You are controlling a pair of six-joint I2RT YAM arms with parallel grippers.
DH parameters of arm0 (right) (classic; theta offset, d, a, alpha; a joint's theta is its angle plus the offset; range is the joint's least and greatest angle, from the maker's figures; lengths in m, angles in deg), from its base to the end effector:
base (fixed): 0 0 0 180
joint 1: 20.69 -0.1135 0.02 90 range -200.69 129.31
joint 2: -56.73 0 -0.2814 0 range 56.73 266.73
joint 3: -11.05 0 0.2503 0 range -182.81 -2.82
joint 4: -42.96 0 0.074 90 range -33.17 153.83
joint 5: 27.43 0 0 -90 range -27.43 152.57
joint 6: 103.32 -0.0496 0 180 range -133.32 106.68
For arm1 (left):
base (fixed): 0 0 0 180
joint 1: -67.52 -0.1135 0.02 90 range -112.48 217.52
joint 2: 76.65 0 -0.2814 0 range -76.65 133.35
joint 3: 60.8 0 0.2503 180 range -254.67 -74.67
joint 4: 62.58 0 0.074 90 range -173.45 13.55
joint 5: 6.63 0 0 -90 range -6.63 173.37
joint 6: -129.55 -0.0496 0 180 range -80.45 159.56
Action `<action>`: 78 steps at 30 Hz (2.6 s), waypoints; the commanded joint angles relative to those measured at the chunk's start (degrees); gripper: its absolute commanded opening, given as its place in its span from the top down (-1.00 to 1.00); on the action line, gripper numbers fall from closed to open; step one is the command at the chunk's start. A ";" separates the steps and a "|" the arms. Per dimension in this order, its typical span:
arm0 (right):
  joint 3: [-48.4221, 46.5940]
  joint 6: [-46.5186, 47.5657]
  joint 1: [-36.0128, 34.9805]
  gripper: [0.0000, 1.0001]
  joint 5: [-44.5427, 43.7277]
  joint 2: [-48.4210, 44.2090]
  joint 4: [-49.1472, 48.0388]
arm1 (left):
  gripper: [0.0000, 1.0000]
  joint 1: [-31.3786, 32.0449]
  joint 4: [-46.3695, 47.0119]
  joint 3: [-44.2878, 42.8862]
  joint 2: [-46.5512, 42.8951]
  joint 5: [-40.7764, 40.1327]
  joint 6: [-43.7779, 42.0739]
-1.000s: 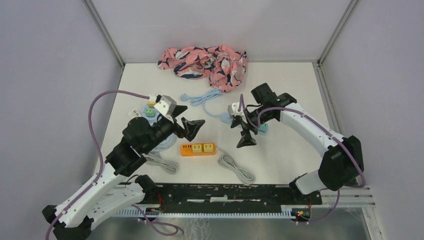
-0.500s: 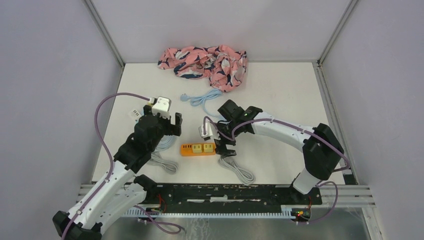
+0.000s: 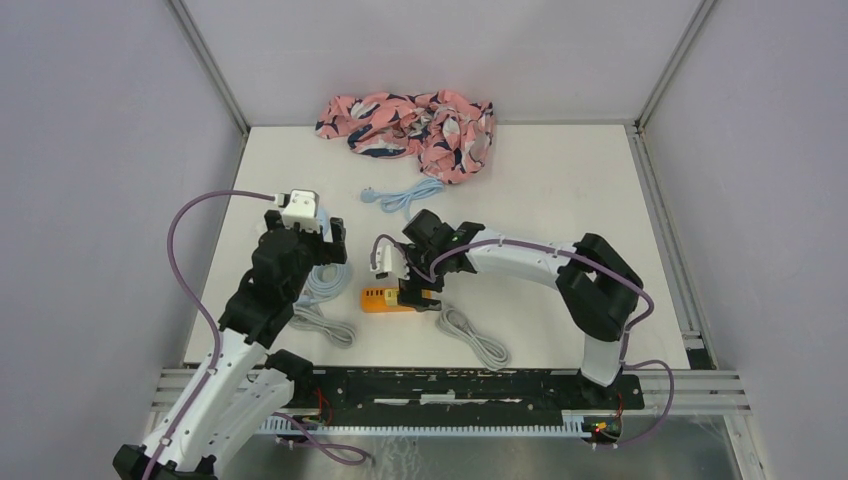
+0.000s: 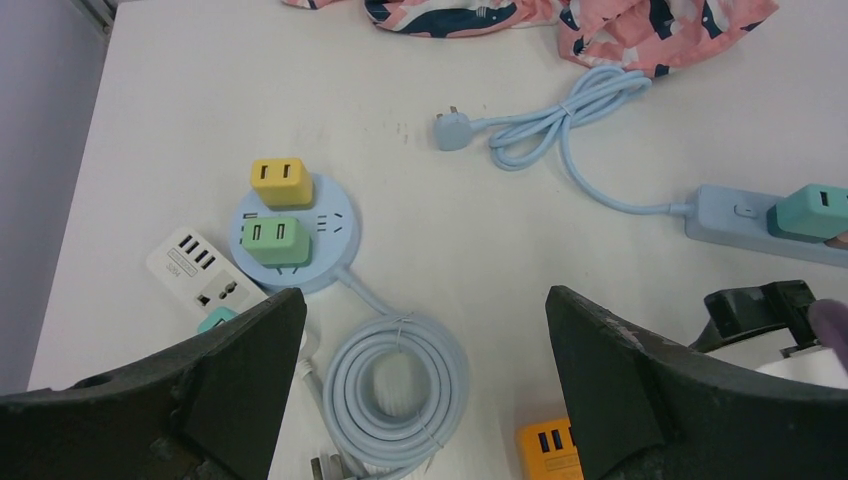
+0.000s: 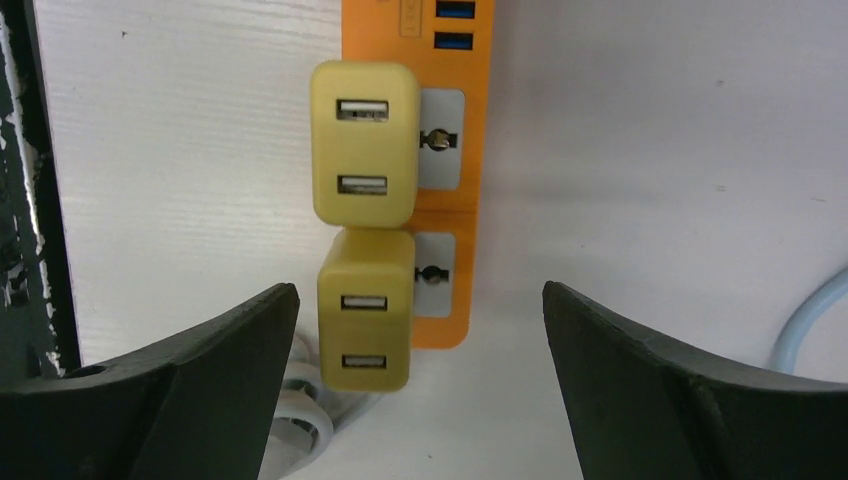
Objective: Pull the plug off the socket
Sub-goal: Move the socket to the center of the board.
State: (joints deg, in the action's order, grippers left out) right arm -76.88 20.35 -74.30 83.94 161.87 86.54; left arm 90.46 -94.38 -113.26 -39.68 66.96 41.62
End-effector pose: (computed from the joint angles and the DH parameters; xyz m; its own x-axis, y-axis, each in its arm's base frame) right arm 0.2176 0.3257 0.2062 0.0431 -0.8117 -0.5825 -0.9988 -0.0489 -0.0059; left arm 0.1464 -0.0468 0.3154 -0.2629 0.0737 -0.9620 0.1148 0.9924 0.0446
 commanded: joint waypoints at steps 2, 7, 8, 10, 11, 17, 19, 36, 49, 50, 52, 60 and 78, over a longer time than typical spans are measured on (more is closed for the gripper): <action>-2.90 -5.26 -2.25 -0.92 -2.74 3.53 -3.45 | -0.92 -0.82 2.46 0.01 0.14 2.08 0.52; -2.40 -5.36 -2.24 -0.73 -2.76 4.70 -3.77 | -0.91 -1.05 2.30 0.00 0.04 3.37 0.48; -2.09 -5.23 -2.28 -0.67 -2.54 4.72 -3.89 | -0.91 -1.10 2.24 0.05 -0.15 3.58 0.44; -1.27 -5.06 -2.29 -0.56 -2.43 4.93 -4.40 | -0.91 -0.97 2.48 0.15 -0.61 3.89 0.33; -0.89 -4.75 -2.14 -0.49 -2.45 5.16 -4.48 | -0.91 -1.15 2.58 0.13 -0.76 4.00 0.23; -0.43 -2.43 1.31 0.06 0.46 3.31 -0.80 | -0.91 -1.31 3.05 0.48 -0.93 6.32 0.13; 1.03 1.66 4.80 0.14 3.33 1.00 2.01 | -0.91 -1.24 3.51 0.76 -0.89 7.97 0.06; 10.88 24.83 18.71 0.25 4.47 -9.26 17.79 | -0.90 -0.69 31.42 8.03 4.13 39.91 27.90; 8.12 18.96 21.07 -0.74 6.32 -13.99 22.31 | -0.89 17.54 50.84 23.59 6.15 29.06 17.75; 7.57 18.64 21.79 -0.76 6.69 -15.25 23.41 | -0.89 17.56 51.75 24.21 6.70 29.17 17.39; 7.61 19.02 23.33 -0.81 8.85 -17.97 25.20 | -0.89 17.54 53.24 24.91 7.65 28.99 16.57; 13.40 20.92 27.52 -0.89 17.85 -28.94 27.23 | -0.95 17.57 54.89 24.66 11.91 28.23 15.62; 18.44 17.72 28.27 -0.87 13.55 -34.12 34.87 | -1.00 17.56 52.32 25.24 12.05 28.16 16.64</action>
State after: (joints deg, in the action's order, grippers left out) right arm -61.05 39.98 -46.19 100.57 129.70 120.20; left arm 107.79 -44.28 -87.77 -26.71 95.35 59.91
